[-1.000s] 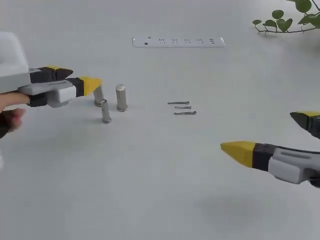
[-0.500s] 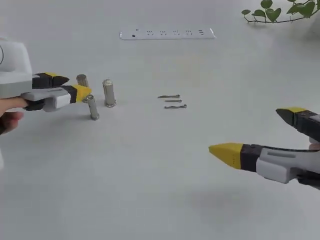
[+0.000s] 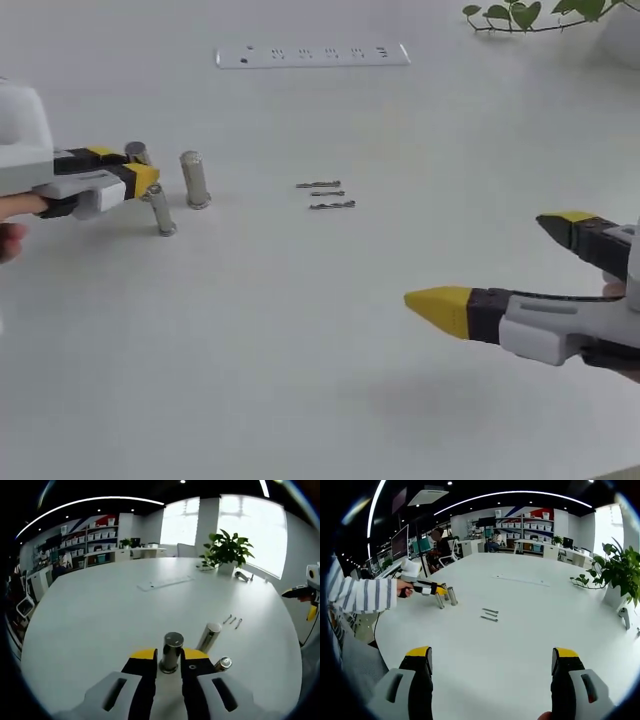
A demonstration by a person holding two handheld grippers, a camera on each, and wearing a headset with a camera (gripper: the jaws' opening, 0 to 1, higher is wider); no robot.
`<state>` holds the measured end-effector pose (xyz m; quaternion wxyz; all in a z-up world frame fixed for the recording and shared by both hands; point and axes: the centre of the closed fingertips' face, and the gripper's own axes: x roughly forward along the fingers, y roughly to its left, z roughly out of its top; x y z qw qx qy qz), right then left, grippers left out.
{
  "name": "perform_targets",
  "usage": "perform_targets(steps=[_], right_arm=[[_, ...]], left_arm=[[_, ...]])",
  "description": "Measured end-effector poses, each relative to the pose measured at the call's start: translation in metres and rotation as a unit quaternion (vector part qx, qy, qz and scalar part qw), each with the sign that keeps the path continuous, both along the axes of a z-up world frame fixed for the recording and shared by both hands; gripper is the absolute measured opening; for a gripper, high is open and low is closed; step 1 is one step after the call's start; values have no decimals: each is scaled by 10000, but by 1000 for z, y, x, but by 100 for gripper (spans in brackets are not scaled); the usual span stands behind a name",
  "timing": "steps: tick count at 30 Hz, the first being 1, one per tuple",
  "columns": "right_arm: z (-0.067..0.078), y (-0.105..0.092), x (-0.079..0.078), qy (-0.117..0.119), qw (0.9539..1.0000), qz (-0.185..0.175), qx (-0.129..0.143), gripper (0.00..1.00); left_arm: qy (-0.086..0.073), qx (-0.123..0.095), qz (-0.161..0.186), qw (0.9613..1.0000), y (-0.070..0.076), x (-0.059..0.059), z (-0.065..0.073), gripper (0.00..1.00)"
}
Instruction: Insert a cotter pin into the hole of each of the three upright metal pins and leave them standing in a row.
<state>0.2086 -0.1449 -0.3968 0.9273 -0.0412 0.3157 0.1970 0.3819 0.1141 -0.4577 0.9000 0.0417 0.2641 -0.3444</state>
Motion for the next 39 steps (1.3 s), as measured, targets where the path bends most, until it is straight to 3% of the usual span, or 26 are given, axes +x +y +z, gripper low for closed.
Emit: perform_targets(steps=[8, 12, 15, 18, 20, 23, 31, 39], right_arm=[[-2, 5, 0, 27, 10000, 57, 29, 99], [-3, 6, 0, 35, 10000, 72, 30, 99], [-3, 7, 0, 35, 10000, 71, 35, 99], [-2, 7, 0, 23, 10000, 72, 40, 99], [-1, 7, 0, 13, 10000, 78, 39, 99], [1, 7, 0, -16, 10000, 71, 52, 99], [8, 7, 1, -119, 9999, 94, 51, 99], [14, 12, -1, -184, 9997, 159, 85, 99]], left_arm=[[-38, 2, -194, 9998, -3, -4, -1, 10], [-152, 124, -314, 9993, -5, -4, 0, 9], [-154, 157, -292, 9993, -3, -4, -1, 9], [-231, 318, -354, 9986, -2, -6, 0, 9], [-201, 261, -305, 9990, 1, -5, 1, 9], [-305, 344, -292, 9985, 4, -5, 8, 9], [-383, 369, -196, 9984, 17, -9, 27, 9], [-480, 348, -293, 9978, 11, -32, 50, 8]])
